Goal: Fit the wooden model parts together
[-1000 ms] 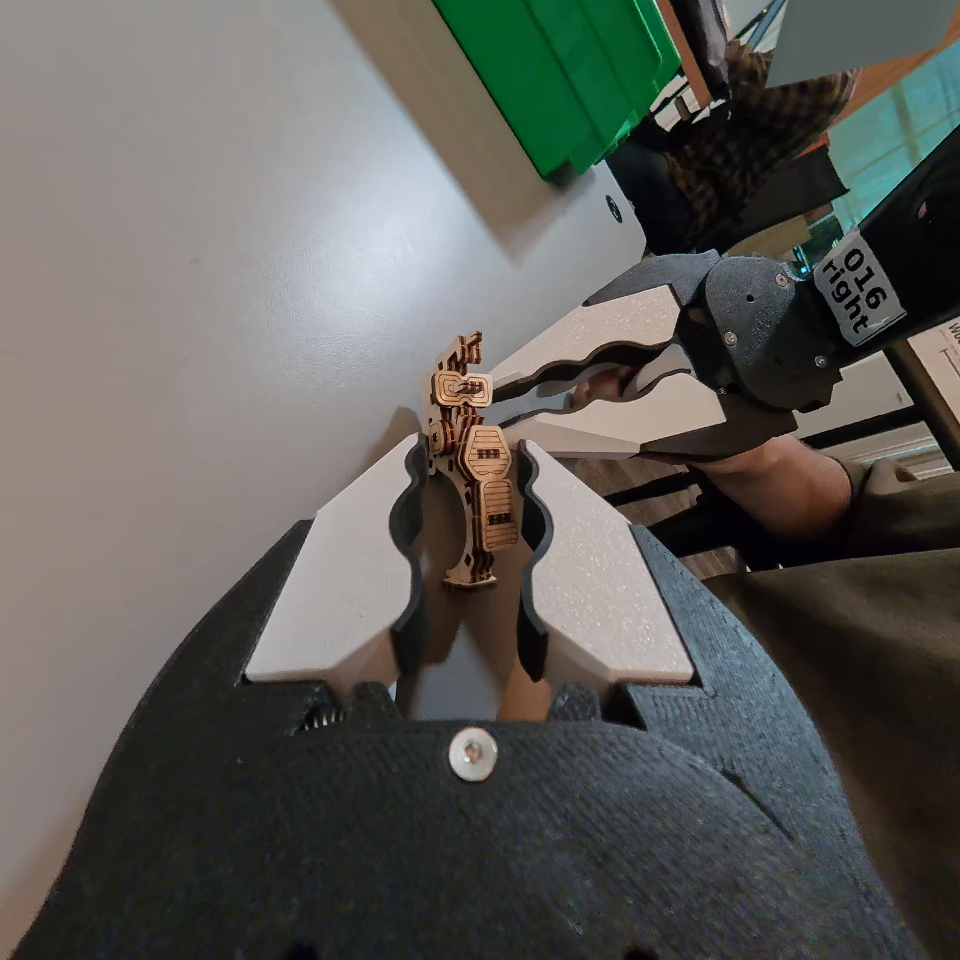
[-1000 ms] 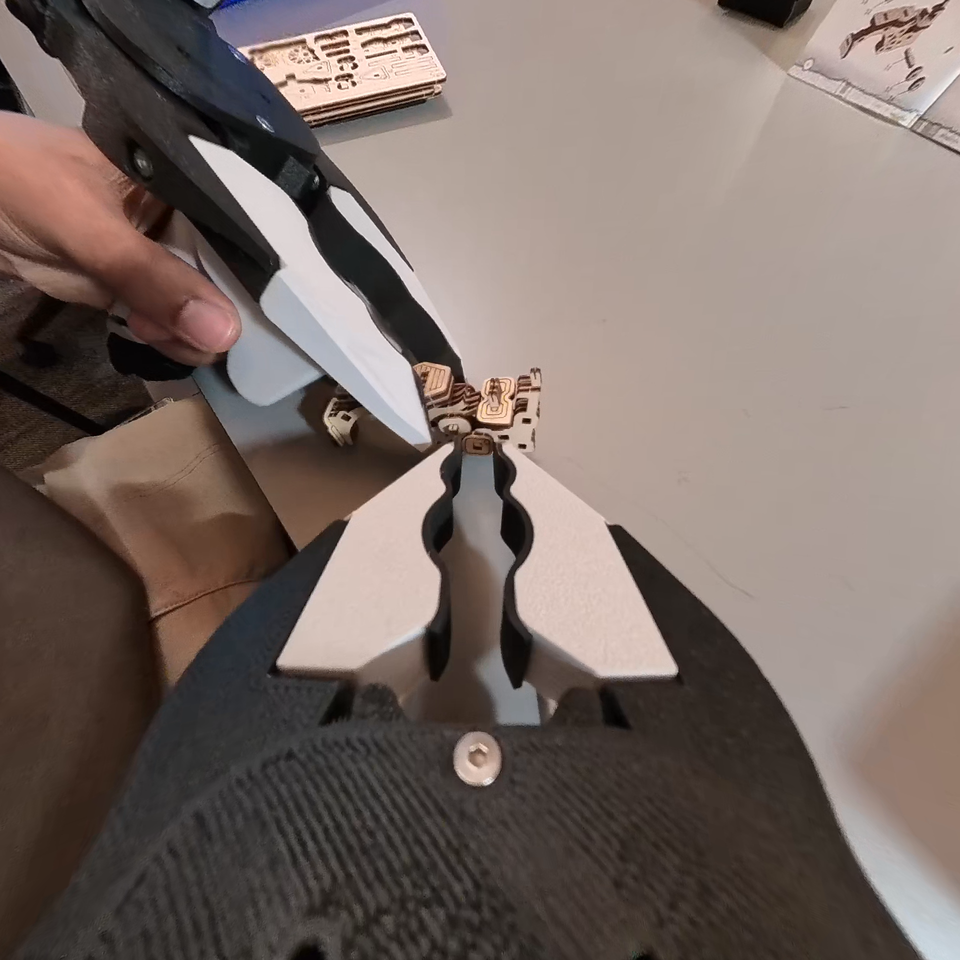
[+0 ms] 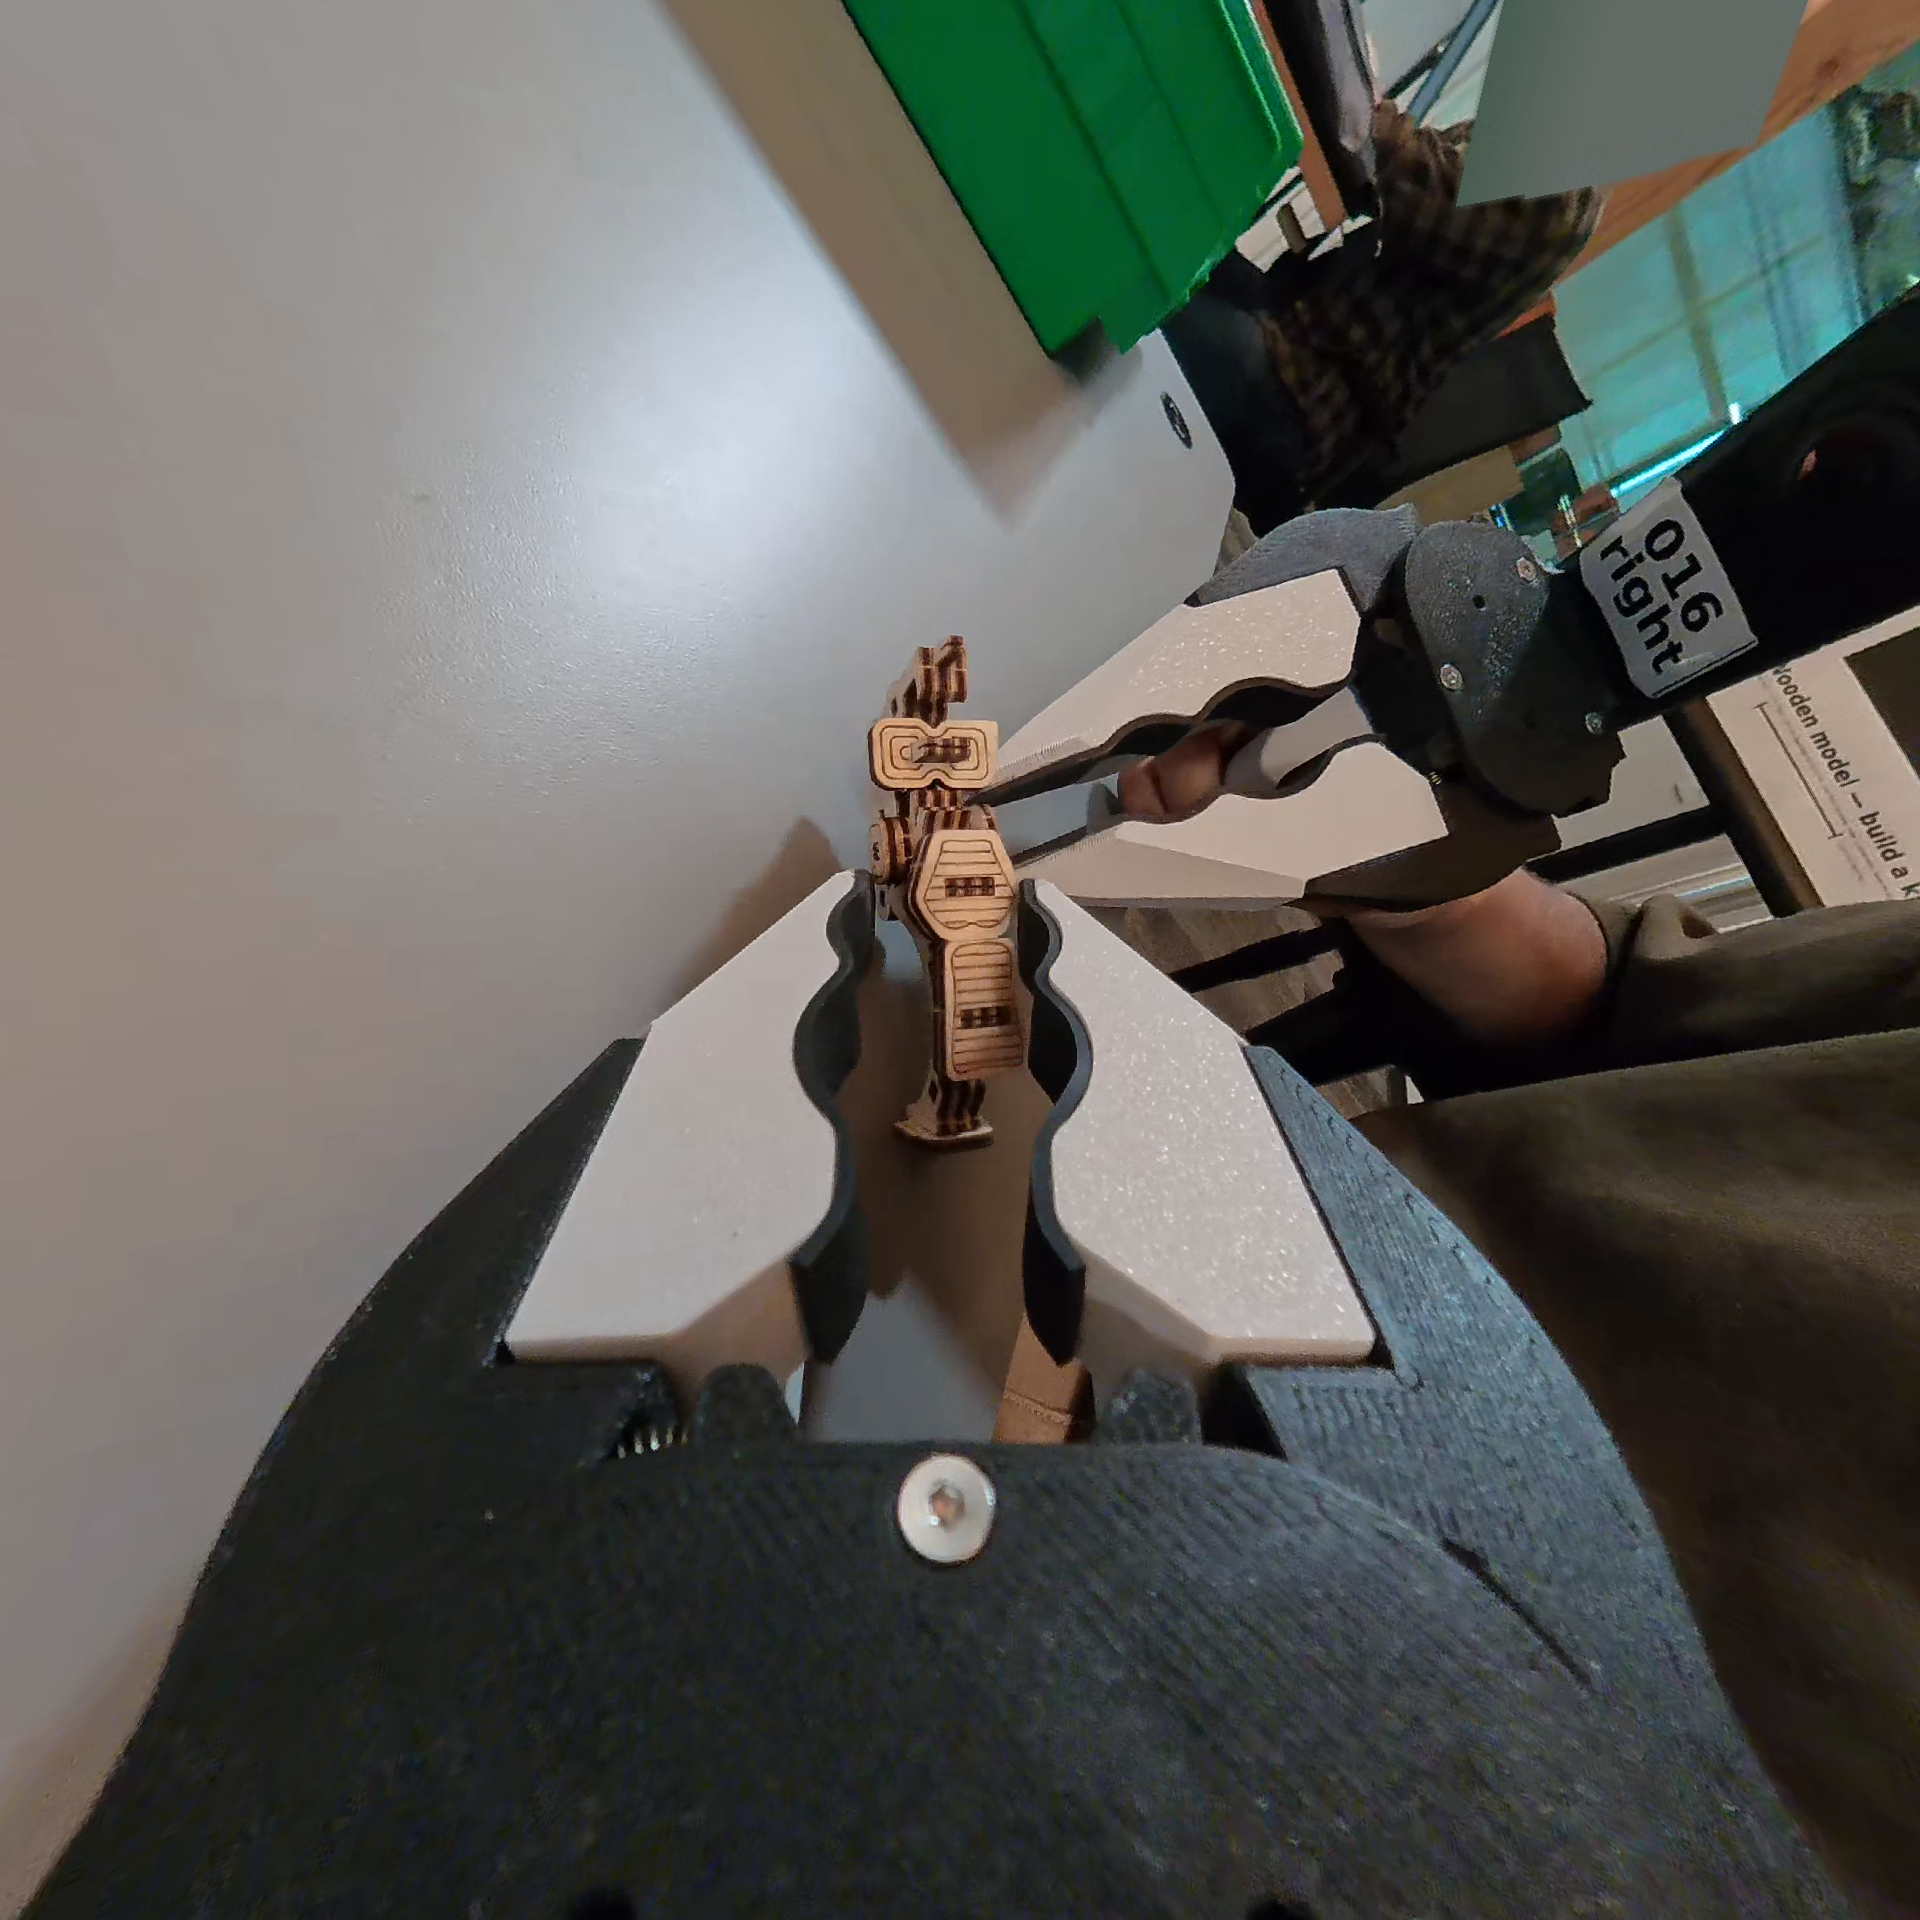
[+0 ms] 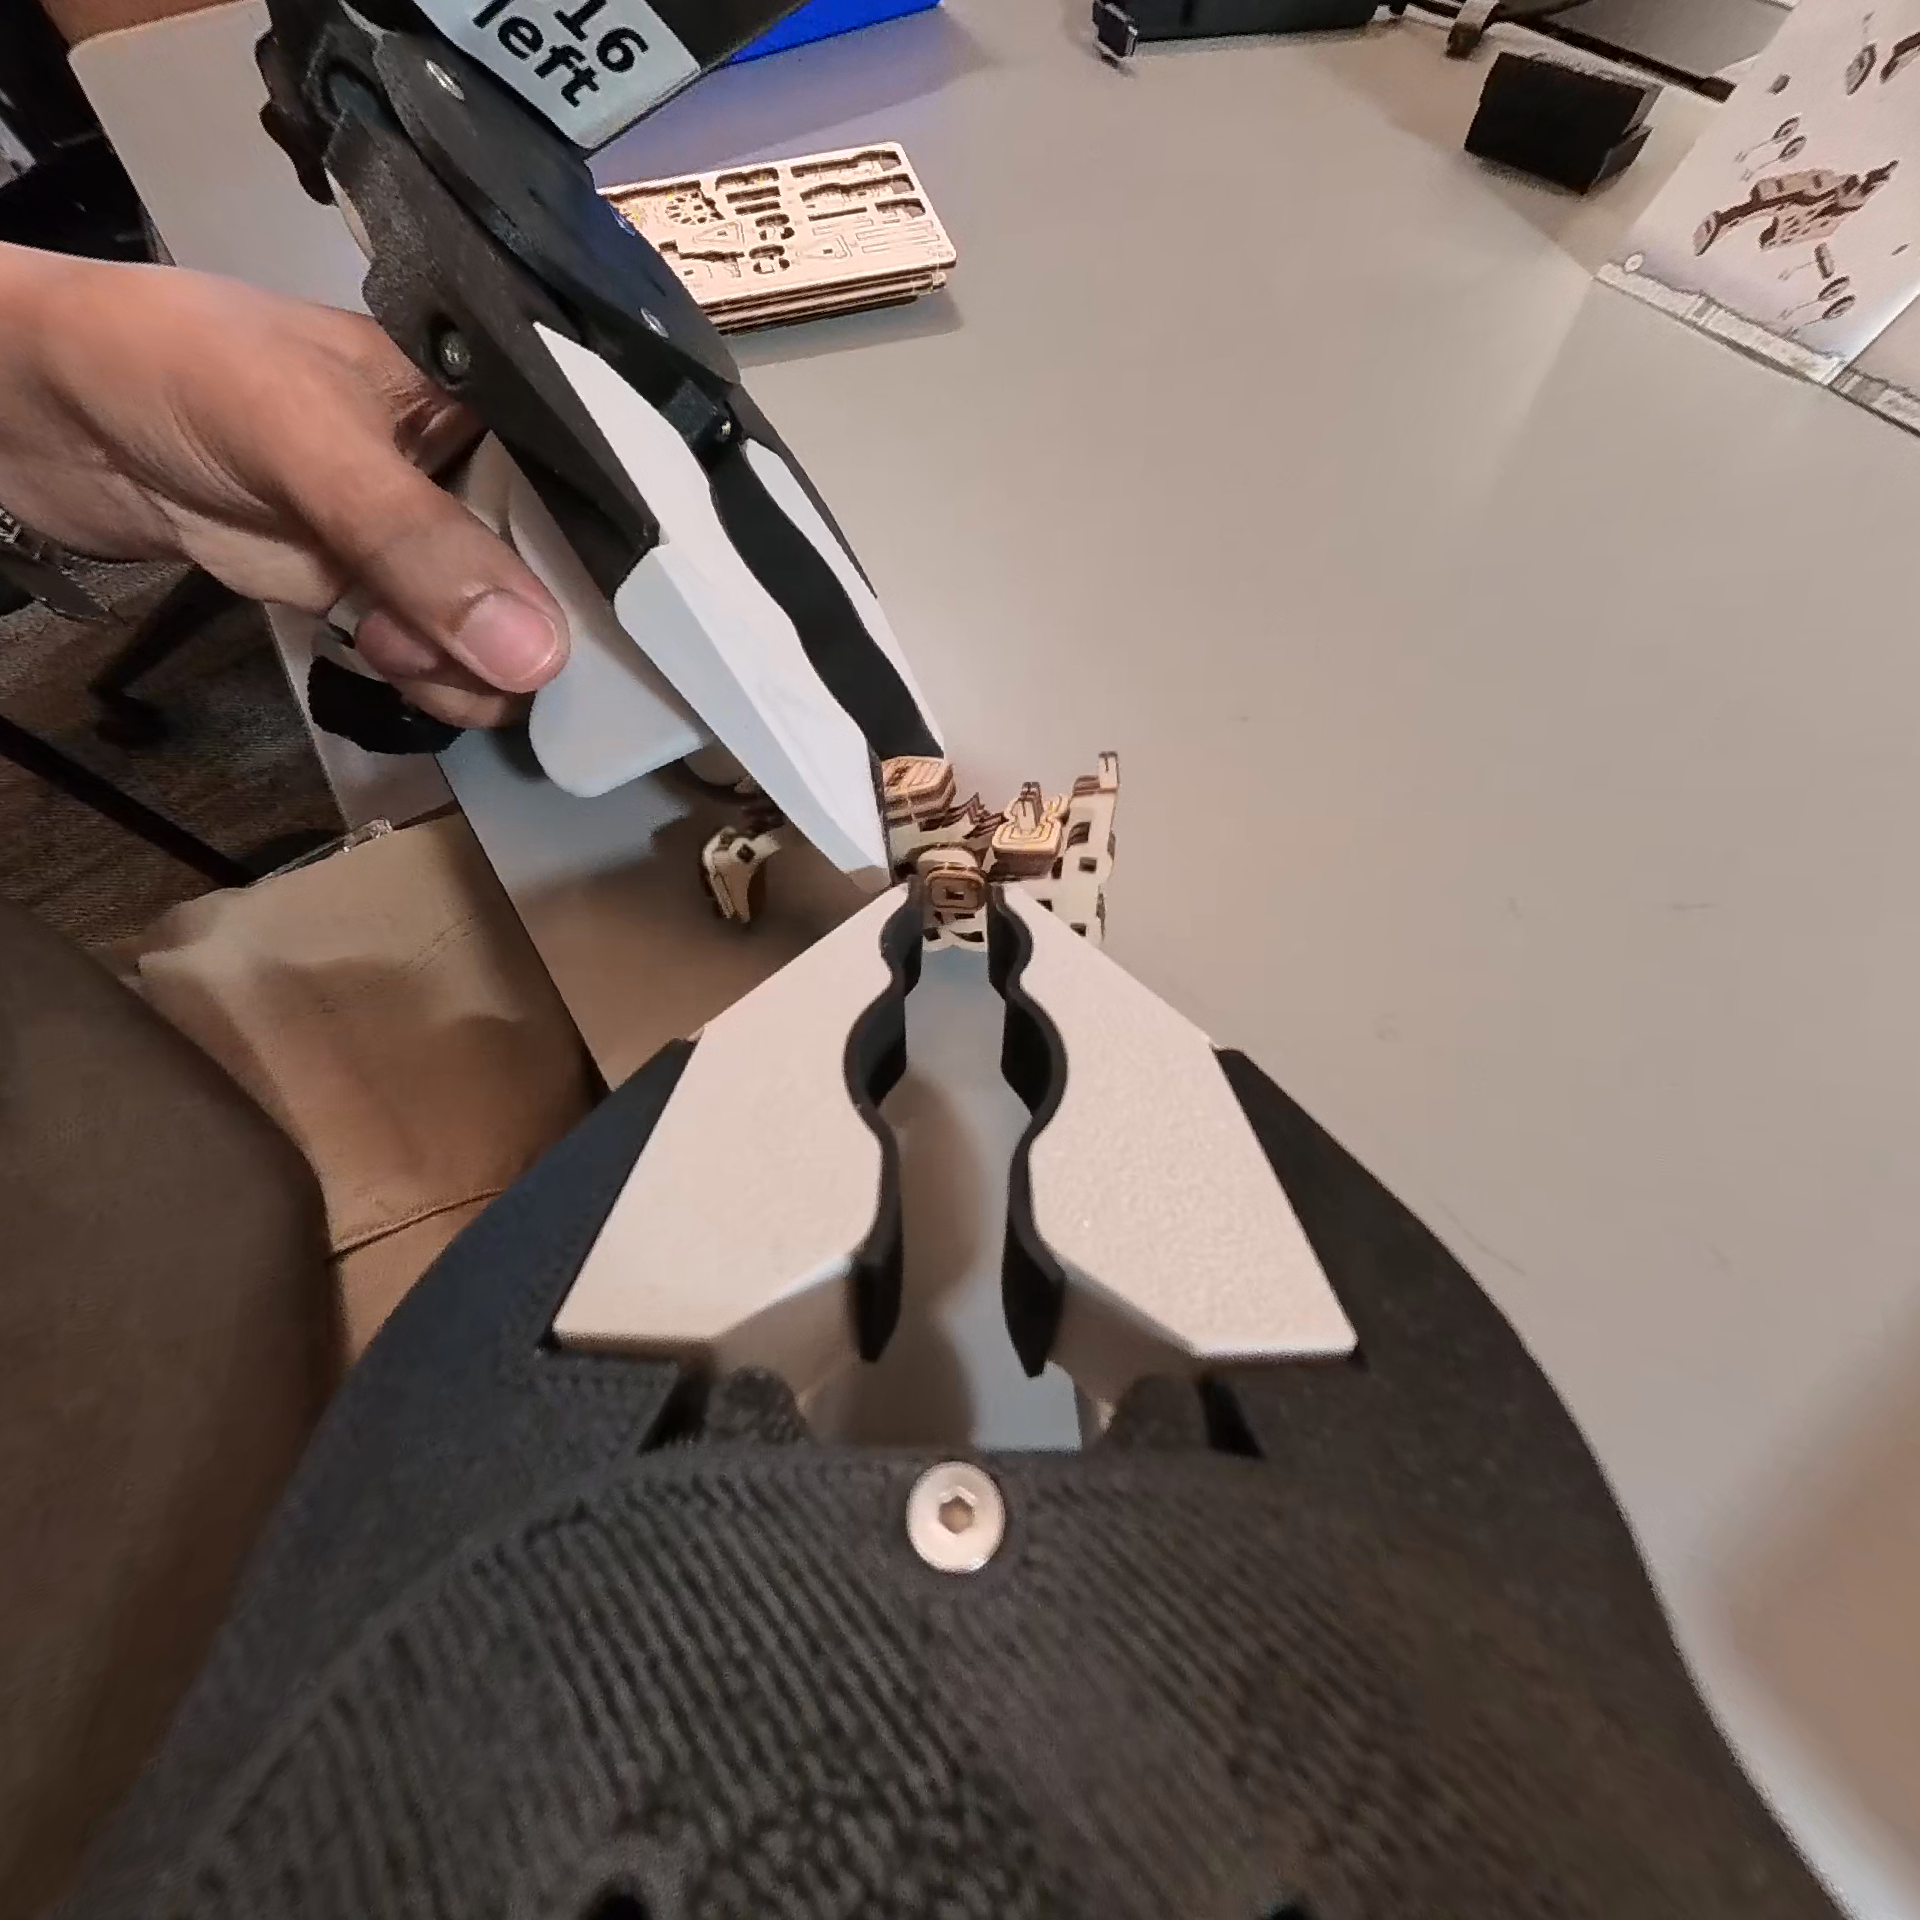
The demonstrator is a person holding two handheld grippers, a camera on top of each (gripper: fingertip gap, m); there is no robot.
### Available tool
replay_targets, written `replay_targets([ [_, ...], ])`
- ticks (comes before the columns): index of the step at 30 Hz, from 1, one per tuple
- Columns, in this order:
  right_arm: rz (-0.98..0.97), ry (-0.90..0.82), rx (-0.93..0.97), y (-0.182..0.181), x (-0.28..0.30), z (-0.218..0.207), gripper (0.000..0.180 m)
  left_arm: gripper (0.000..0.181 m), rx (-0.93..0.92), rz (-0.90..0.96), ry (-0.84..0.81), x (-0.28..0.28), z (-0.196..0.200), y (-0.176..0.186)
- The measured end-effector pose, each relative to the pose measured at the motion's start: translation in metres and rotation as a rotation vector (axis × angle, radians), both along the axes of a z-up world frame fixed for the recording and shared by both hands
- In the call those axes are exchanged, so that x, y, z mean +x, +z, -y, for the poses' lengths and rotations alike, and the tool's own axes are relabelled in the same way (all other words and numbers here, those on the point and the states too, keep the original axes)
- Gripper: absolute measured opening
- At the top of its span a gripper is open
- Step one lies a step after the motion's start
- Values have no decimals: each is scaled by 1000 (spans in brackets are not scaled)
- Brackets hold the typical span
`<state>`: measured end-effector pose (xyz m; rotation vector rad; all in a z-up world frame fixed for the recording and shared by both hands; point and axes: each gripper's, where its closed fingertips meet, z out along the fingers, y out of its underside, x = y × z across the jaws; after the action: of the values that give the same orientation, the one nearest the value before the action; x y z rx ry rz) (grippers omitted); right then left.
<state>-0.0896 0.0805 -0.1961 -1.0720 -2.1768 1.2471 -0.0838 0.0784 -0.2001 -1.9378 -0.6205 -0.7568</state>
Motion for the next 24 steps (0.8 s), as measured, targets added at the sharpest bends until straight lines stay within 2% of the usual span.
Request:
replay_targets([
  [24,-22,13,25,1,3,2,11,27,7,20,-49,5,2,1],
])
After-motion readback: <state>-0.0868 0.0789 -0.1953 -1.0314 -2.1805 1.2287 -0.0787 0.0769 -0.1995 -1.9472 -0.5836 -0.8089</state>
